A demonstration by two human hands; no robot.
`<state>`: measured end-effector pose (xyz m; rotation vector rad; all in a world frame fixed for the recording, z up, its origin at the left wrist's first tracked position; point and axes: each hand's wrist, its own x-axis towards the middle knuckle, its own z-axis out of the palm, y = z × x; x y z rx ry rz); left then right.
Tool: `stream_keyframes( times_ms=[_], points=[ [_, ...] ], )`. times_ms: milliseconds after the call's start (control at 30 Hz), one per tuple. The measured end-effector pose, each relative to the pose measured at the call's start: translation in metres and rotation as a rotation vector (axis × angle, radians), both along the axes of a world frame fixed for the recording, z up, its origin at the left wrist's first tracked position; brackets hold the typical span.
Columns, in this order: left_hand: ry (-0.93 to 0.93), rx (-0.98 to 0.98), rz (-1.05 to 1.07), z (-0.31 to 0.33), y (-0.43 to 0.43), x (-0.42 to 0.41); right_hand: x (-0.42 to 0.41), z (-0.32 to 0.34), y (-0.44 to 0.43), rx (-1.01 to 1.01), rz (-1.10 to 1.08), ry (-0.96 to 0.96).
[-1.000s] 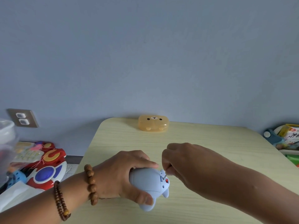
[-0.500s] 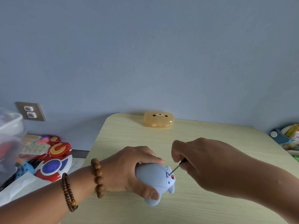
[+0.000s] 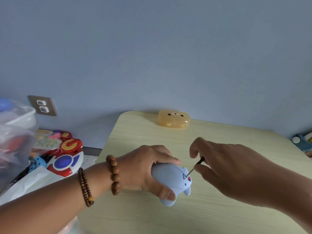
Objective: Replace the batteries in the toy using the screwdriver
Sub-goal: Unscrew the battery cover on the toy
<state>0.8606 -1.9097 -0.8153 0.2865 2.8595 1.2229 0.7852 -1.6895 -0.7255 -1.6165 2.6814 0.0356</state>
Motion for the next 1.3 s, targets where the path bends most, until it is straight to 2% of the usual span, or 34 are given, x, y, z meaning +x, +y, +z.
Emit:
stream_keyframes(
  times_ms=[100,167,267,367,533,633,733,900,1000,1167,1300],
  points=[
    [0.002,0.000,-0.001,-0.001,-0.001,0.001,0.001,0.004,0.000,0.047,0.008,0.078],
    [0.015,-0.007,0.000,-0.002,-0.001,0.001,-0.004,-0.004,-0.004,0.083,0.037,0.198],
    [0.018,0.002,0.011,-0.002,0.000,0.001,-0.003,-0.011,-0.005,0.044,0.099,0.299],
    [0.020,0.004,0.014,-0.003,0.000,0.001,0.001,-0.008,0.000,-0.007,0.056,0.152],
    [0.024,0.008,0.020,-0.003,0.000,0.002,0.001,0.002,-0.001,0.031,0.064,0.080],
    [0.025,0.003,0.023,-0.002,0.001,0.001,-0.008,-0.007,-0.003,0.079,0.110,0.185],
    [0.004,0.028,0.032,-0.001,0.000,0.001,-0.013,-0.019,-0.001,0.036,0.116,0.312],
    [-0.007,0.031,0.024,-0.001,-0.001,0.002,-0.001,-0.004,0.006,-0.028,0.103,0.114],
    [0.005,0.039,0.017,-0.001,0.000,0.001,-0.002,-0.001,0.003,0.022,0.121,0.127],
    [0.009,0.043,0.022,-0.002,0.001,0.000,-0.012,-0.017,-0.002,0.033,0.101,0.291],
    [0.004,0.040,0.015,0.000,0.001,0.001,-0.005,-0.012,0.004,-0.009,0.138,0.088]
  ],
)
